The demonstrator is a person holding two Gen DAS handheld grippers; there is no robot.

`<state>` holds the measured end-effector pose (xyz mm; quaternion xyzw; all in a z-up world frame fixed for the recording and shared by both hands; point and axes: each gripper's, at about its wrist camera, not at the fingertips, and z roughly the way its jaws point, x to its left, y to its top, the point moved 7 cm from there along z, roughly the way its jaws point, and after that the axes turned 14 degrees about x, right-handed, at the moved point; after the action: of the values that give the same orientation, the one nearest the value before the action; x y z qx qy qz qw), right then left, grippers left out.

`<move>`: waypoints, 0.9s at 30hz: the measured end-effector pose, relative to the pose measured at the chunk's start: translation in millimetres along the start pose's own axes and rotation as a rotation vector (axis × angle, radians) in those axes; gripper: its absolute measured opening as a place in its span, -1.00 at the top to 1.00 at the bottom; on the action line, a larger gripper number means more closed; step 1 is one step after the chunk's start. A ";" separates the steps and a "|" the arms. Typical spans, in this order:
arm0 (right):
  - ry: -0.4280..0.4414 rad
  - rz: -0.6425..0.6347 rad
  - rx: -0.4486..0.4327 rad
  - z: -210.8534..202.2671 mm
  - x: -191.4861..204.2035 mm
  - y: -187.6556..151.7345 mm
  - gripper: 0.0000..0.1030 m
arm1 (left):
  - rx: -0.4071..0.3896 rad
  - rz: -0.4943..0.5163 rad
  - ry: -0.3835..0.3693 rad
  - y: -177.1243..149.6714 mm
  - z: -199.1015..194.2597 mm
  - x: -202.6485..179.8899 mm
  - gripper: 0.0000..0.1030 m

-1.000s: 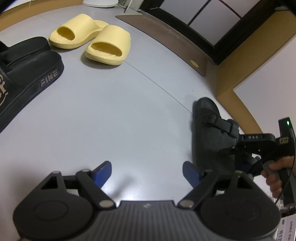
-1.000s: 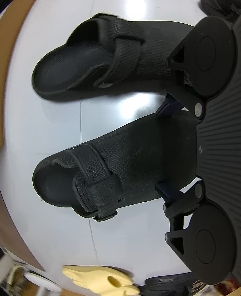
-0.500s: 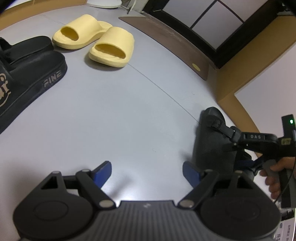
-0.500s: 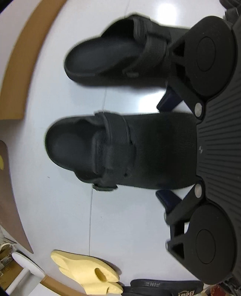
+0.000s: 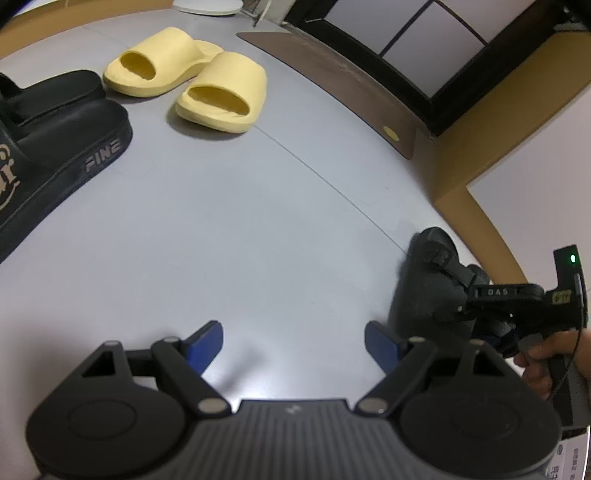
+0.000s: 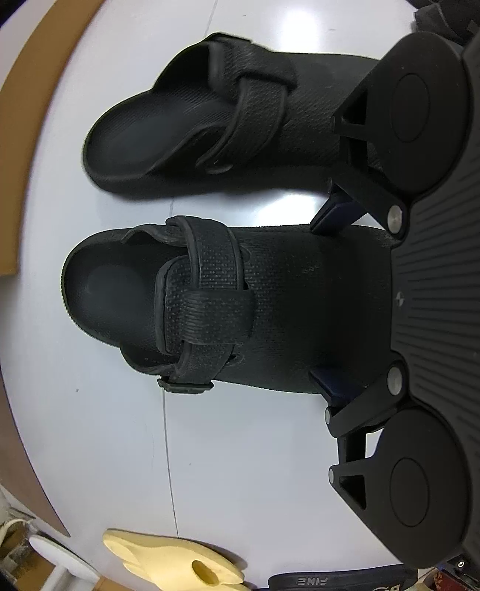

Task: Organize scattered shoes
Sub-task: 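Push the clog against its mate and open the right tool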

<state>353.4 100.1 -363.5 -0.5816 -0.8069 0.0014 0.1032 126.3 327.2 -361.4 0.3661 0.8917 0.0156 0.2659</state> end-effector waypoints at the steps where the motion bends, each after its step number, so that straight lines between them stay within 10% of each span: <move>1: 0.003 0.008 0.004 -0.7 -1.5 -3.5 -0.58 | 0.001 0.002 -0.001 -0.5 0.1 -0.7 -0.66; 27: 0.019 -0.060 -0.079 -99.2 -13.0 -53.6 -0.55 | 0.021 0.044 -0.022 -5.4 6.0 -21.0 -0.66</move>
<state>323.8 58.9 -261.9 -0.5608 -0.8224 -0.0390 0.0879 138.0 308.3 -358.1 0.3886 0.8805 0.0079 0.2714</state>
